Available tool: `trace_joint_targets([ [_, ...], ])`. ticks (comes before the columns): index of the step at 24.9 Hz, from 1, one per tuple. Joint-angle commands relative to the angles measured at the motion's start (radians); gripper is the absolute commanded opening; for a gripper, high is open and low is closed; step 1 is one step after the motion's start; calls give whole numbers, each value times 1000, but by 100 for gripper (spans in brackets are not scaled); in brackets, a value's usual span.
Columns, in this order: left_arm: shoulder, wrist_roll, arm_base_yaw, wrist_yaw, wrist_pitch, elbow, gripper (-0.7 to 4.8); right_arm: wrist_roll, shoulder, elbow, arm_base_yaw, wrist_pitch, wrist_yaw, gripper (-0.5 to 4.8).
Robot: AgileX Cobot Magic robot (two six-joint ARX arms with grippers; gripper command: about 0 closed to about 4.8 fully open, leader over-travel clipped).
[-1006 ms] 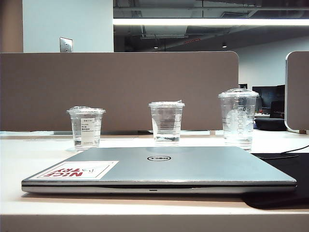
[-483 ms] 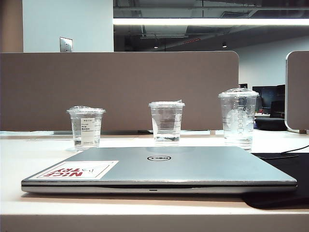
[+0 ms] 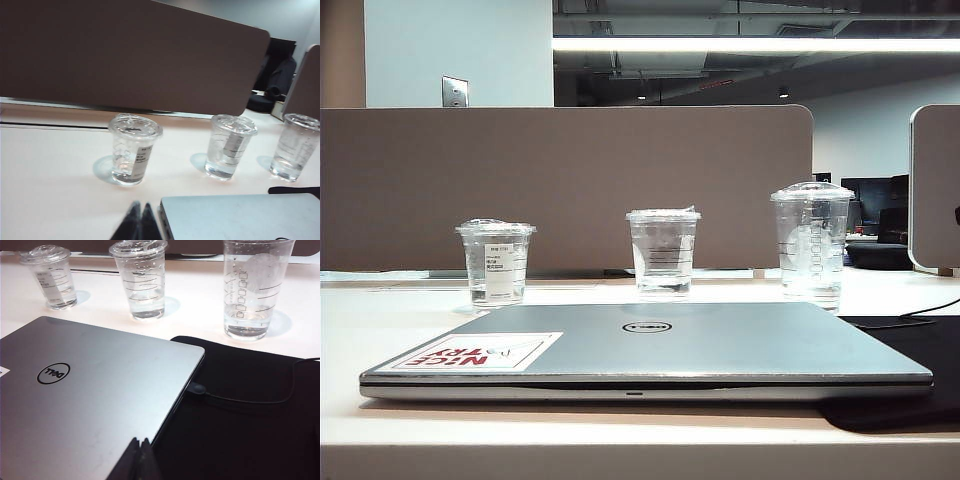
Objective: Pick up the coffee cup on the middle and place it on the left side of the laptop.
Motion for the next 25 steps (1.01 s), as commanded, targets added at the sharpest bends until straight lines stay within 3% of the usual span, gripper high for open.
trace_joint_targets([
  [1,62,-3,-29,11,38,5,-5,0,1,-4,1,17,-1,-5],
  [5,232,10,-141,26,234,5,-5,0,1,-4,1,17,-1,-5],
  [8,390,120,-245,-7,396,8,-4,0,1,-4,1,17,-1,-5],
  [11,712,280,-370,-41,460,104,14,0,5,-4,1,18,-2,-5],
  [15,981,312,-400,-36,589,203,144,0,5,-4,0,17,-2,-5],
  [17,1233,312,-401,-35,742,312,243,0,5,-4,-1,17,-2,-5],
  [21,1455,312,-402,-19,808,456,446,0,5,-4,-1,18,-2,-5],
  [22,1501,312,-402,-6,804,493,479,0,5,-4,-1,17,-2,-5],
  [25,1635,276,-402,49,786,611,479,0,5,-4,-2,17,-2,-5],
])
